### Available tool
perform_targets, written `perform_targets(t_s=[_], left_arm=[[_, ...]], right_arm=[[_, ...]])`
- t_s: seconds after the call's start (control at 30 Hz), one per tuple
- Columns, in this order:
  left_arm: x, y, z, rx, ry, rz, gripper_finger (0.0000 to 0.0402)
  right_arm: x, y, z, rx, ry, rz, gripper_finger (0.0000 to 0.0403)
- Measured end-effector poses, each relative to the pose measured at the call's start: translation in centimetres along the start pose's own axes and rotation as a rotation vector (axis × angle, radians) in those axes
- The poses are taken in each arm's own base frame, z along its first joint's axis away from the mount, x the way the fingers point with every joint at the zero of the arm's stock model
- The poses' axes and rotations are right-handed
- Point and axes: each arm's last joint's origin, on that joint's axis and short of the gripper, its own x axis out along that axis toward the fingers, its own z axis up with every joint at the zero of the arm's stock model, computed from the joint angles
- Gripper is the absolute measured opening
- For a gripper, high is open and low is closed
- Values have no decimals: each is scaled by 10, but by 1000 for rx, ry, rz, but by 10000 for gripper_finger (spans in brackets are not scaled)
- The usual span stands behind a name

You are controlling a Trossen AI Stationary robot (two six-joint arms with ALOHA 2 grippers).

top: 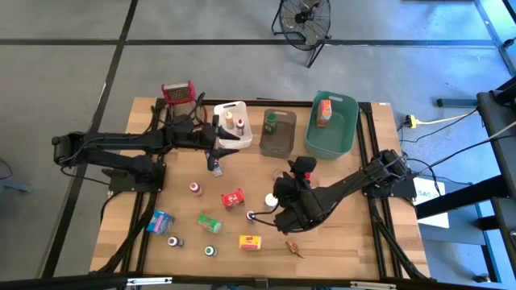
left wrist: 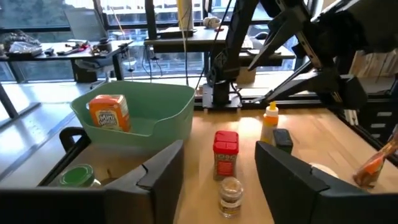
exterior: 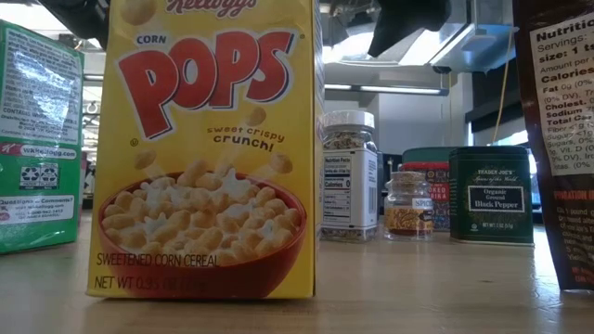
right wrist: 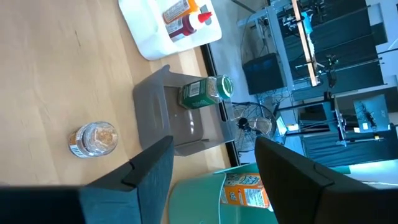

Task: Pick & Place Kitchen Items
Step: Put the white spice bottle into the black bin

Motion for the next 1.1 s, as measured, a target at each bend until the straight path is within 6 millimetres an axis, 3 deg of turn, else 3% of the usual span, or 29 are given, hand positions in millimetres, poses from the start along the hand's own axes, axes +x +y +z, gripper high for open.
perform_targets(t_s=[0.3, 0.53, 0.87, 1.1], left_arm=[[13, -16, -8, -19, 28, -82, 237], [33, -54, 3, 202, -1, -237, 236], [77, -82, 16, 282, 212, -268, 235], [117, -90, 18, 273, 322, -297, 235]], right_arm=[[-3, 3, -2, -5, 39, 60, 227], [-15, 3, -6, 34, 24, 88, 227], [-72, -32, -27, 213, -114, 210, 227], [-108, -30, -45, 258, -235, 255, 227]])
